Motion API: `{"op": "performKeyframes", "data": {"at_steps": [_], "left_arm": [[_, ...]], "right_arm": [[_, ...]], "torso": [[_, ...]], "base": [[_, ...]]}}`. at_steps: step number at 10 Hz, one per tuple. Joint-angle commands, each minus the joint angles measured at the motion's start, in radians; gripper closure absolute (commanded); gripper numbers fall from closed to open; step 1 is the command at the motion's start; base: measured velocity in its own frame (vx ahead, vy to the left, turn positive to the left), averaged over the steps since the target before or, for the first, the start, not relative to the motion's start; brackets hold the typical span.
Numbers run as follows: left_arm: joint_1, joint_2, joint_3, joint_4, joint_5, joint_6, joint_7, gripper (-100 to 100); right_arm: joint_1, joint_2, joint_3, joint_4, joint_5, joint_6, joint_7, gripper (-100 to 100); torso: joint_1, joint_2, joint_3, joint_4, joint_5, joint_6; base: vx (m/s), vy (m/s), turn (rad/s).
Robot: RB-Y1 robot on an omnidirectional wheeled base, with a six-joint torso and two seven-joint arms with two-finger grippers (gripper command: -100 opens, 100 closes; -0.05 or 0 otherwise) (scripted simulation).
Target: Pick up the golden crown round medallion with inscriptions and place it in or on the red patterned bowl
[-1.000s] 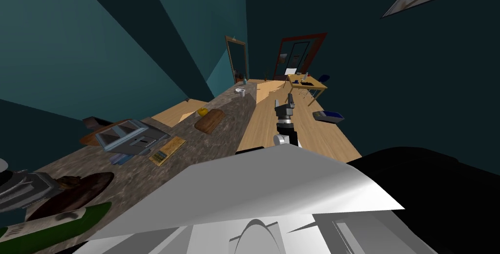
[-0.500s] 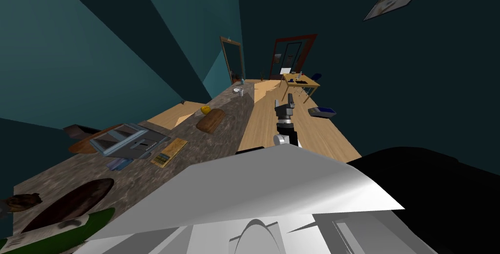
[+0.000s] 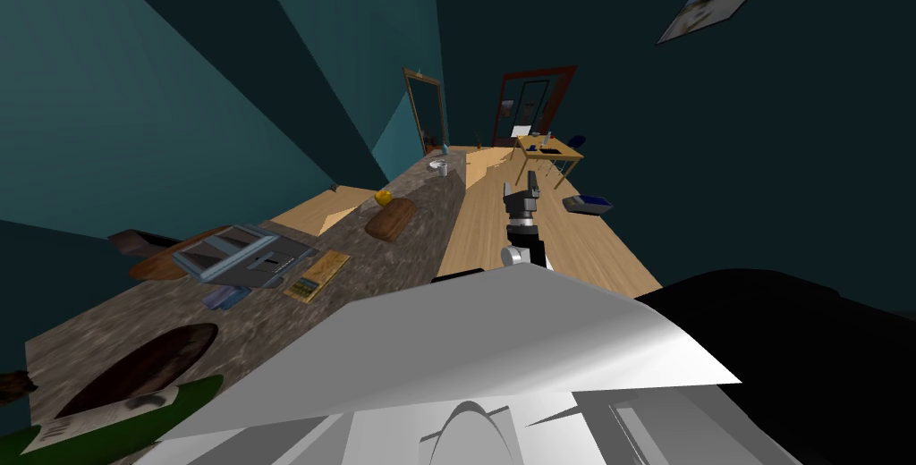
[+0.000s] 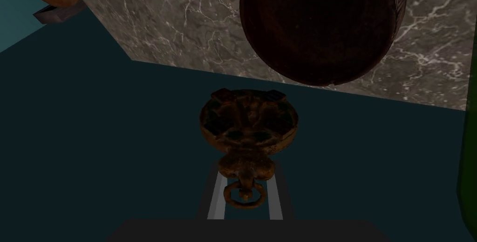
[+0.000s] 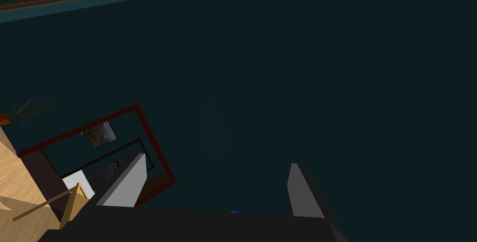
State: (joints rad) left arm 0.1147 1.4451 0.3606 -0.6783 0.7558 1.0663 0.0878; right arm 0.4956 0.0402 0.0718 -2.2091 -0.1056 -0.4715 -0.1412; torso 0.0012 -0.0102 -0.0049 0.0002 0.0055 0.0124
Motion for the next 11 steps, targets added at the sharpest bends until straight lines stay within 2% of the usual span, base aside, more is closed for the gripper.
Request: {"op": "performKeyframes", "data": {"at_steps": [1,5,6,7,9,11], "left_arm": [[0.000,0.000,0.000,0.000,0.000,0.000,0.000,-100],[0.000,0.000,0.000,0.000,0.000,0.000,0.000,-100],[0.000,0.000,0.000,0.000,0.000,0.000,0.000,0],[0.029,0.026,0.030,0.037,0.022,0.005,-0.021,-100],[0.029,0.026,0.030,0.037,0.022,0.005,-0.021,-100],[0.058,0.051,0.061,0.074,0.044,0.010,-0.042,-100]], "right_arm": [[0.000,0.000,0.000,0.000,0.000,0.000,0.000,0],[0.000,0.000,0.000,0.000,0.000,0.000,0.000,0],[0.000,0.000,0.000,0.000,0.000,0.000,0.000,0],[0.000,0.000,0.000,0.000,0.000,0.000,0.000,0],[0.000,0.000,0.000,0.000,0.000,0.000,0.000,0],[0.000,0.000,0.000,0.000,0.000,0.000,0.000,0]], "torso": [[0.000,0.000,0.000,0.000,0.000,0.000],[-0.003,-0.001,-0.001,0.000,-0.001,0.000],[-0.003,-0.001,-0.001,0.000,-0.001,0.000],[-0.003,-0.001,-0.001,0.000,-0.001,0.000],[-0.003,0.002,0.001,0.000,-0.001,0.000],[-0.003,0.001,0.000,0.000,-0.001,0.000]], "base": [[-0.002,0.007,0.000],[0.000,0.000,0.000],[0.000,0.000,0.000],[-0.043,-0.003,-0.192],[-0.038,0.002,-0.040],[-0.039,-0.008,-0.097]]}}
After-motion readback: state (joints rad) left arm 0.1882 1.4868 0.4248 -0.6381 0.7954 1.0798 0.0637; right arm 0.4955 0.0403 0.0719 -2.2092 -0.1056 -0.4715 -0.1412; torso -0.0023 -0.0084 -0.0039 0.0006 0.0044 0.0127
